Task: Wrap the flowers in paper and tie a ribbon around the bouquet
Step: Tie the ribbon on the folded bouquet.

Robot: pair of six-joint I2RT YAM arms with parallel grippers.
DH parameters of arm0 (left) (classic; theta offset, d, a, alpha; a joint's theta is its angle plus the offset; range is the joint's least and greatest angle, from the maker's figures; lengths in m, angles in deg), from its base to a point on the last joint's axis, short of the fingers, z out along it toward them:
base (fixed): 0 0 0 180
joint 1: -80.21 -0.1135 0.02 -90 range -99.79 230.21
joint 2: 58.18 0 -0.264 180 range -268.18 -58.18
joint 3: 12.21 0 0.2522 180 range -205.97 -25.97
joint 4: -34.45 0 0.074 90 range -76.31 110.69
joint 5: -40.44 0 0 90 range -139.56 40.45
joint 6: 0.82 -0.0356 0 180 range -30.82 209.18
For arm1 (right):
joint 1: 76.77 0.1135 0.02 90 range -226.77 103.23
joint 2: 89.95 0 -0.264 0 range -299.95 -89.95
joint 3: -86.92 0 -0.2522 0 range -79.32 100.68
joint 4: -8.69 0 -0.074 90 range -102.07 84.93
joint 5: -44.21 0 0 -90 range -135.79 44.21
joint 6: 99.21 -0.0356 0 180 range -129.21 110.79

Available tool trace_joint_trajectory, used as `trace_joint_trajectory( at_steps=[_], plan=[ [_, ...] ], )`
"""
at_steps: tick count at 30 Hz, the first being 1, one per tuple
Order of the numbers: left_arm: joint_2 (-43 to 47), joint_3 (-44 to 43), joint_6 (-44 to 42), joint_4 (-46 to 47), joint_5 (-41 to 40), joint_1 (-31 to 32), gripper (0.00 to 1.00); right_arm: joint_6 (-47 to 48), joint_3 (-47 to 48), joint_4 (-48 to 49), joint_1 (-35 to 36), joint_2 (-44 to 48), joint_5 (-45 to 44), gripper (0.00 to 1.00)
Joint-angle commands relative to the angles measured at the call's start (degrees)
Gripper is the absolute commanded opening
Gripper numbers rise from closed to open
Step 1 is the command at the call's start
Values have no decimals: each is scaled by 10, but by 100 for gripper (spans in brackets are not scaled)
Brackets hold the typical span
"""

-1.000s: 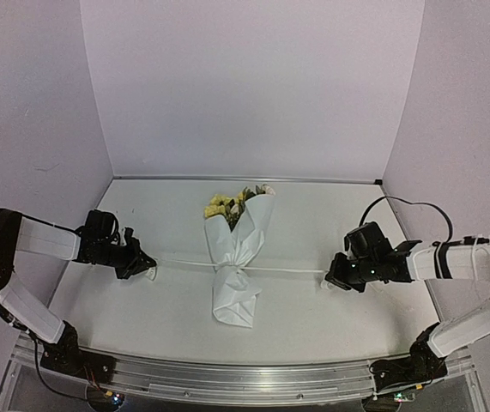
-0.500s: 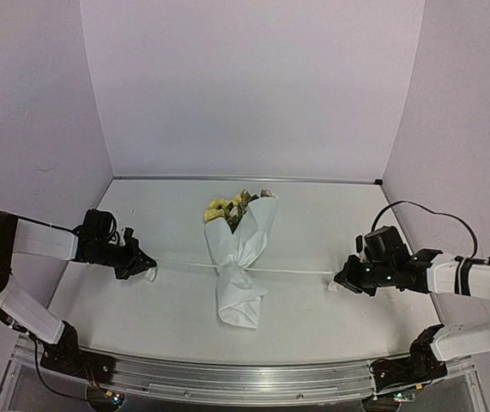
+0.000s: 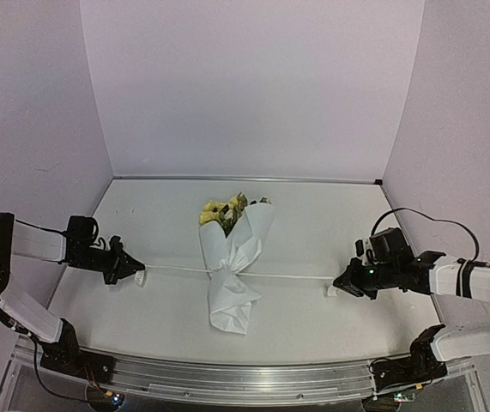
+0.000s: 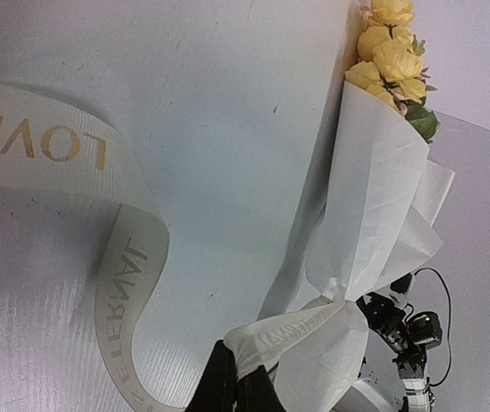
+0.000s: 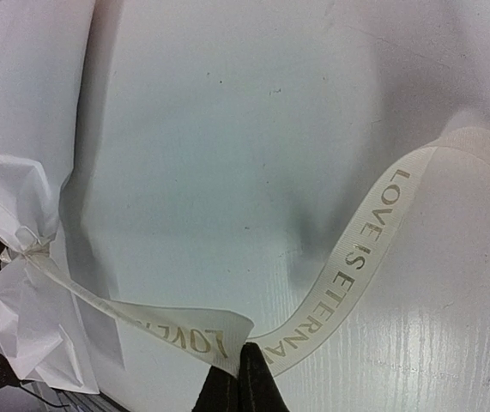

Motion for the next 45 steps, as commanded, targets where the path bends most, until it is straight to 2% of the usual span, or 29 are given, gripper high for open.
trace_joint_trajectory(
  at_steps=[1, 7, 12, 17, 22, 25, 30, 37, 42, 45],
  plan=[
    [0, -35, -27, 13, -249, -99, 0, 12, -18, -228, -82, 6, -245, 0],
    [26, -71, -97, -22, -333, 16, 0, 67, 35, -281, -42, -37, -237, 0],
    [46, -92, -151, -14, -342, 125, 0, 97, 72, -323, -4, -67, -270, 0],
    [33, -125, -211, -21, -383, 239, 0, 101, 86, -332, 5, -82, -246, 0],
    [41, -145, -260, -3, -392, 288, 0, 104, 98, -348, 59, -95, -266, 0],
    [46, -156, -299, 13, -385, 322, 0, 101, 91, -345, 67, -93, -275, 1],
    [37, -173, -355, 32, -363, 367, 0, 114, 110, -343, 72, -90, -247, 21],
    [37, -182, -380, 43, -367, 373, 0, 141, 155, -358, 106, -80, -229, 46],
    [66, -168, -390, 53, -363, 373, 0, 167, 201, -366, 125, -87, -217, 59],
    [81, -163, -406, 54, -326, 373, 0, 198, 229, -359, 133, -96, -189, 64]
  ],
)
